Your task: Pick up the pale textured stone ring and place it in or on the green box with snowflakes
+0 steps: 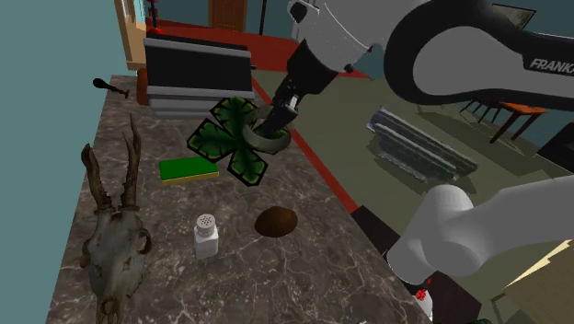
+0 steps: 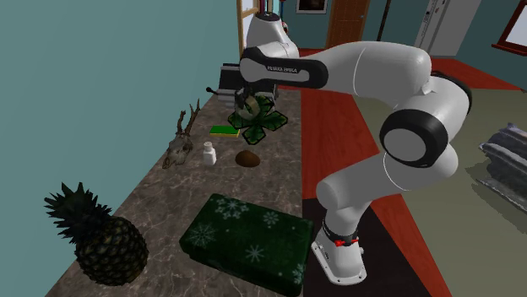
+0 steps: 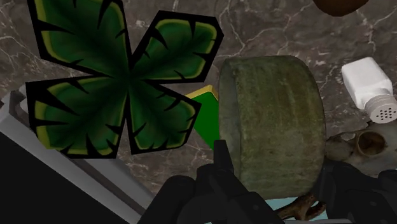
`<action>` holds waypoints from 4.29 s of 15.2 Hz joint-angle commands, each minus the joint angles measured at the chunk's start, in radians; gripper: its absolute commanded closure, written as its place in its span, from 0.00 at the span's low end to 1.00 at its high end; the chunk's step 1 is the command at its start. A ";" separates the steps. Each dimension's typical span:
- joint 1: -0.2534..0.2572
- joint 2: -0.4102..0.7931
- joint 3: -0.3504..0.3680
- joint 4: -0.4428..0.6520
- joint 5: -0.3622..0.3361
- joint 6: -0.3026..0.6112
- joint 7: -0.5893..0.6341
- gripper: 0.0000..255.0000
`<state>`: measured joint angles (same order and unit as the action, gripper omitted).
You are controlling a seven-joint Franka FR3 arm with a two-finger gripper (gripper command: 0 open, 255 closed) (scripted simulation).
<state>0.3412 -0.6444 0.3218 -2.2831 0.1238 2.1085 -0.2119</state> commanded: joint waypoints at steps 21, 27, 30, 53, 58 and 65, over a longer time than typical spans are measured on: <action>0.218 -0.487 0.194 -0.070 0.151 -0.397 0.312 1.00; 0.267 -0.554 0.273 0.002 0.207 -0.520 0.429 1.00; 0.283 -0.573 0.315 0.052 0.237 -0.578 0.489 1.00; 0.367 -0.709 0.516 -0.005 0.413 -0.600 0.670 1.00; 0.378 -0.725 0.533 -0.036 0.430 -0.583 0.673 1.00; 0.378 -0.724 0.533 -0.036 0.430 -0.583 0.673 0.00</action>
<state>0.7195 -1.3689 0.8551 -2.3188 0.5539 1.5254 0.4612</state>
